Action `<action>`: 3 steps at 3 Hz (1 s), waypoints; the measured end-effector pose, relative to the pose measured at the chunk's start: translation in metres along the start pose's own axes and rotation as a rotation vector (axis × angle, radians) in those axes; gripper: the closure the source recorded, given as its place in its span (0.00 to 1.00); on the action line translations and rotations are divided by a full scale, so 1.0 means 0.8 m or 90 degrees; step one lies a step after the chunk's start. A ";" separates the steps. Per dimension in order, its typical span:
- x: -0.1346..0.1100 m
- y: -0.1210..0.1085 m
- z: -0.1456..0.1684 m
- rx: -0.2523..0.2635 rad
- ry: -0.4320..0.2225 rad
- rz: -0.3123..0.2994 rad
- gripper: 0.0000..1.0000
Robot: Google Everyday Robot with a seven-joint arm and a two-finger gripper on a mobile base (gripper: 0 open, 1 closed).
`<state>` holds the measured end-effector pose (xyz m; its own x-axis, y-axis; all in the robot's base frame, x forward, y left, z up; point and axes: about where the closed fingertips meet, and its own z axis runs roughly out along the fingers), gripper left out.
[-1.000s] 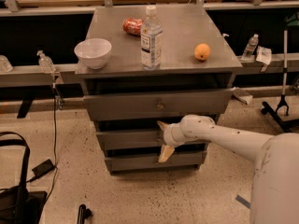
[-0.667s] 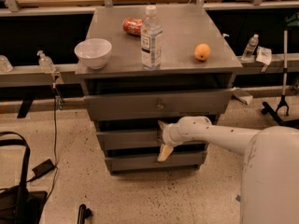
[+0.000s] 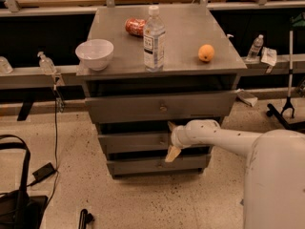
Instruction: Open middle drawer
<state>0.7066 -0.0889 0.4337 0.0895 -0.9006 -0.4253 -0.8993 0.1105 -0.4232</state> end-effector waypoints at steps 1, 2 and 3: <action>0.011 0.000 0.007 -0.005 0.000 0.008 0.23; 0.016 0.004 0.013 -0.016 0.004 0.009 0.46; 0.021 0.011 0.015 -0.029 0.006 0.012 0.46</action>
Offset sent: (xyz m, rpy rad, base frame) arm 0.0042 -0.0119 -0.0184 -0.0091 0.0433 -0.0061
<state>0.7056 -0.0983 0.4130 0.0681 -0.9022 -0.4259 -0.9195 0.1089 -0.3777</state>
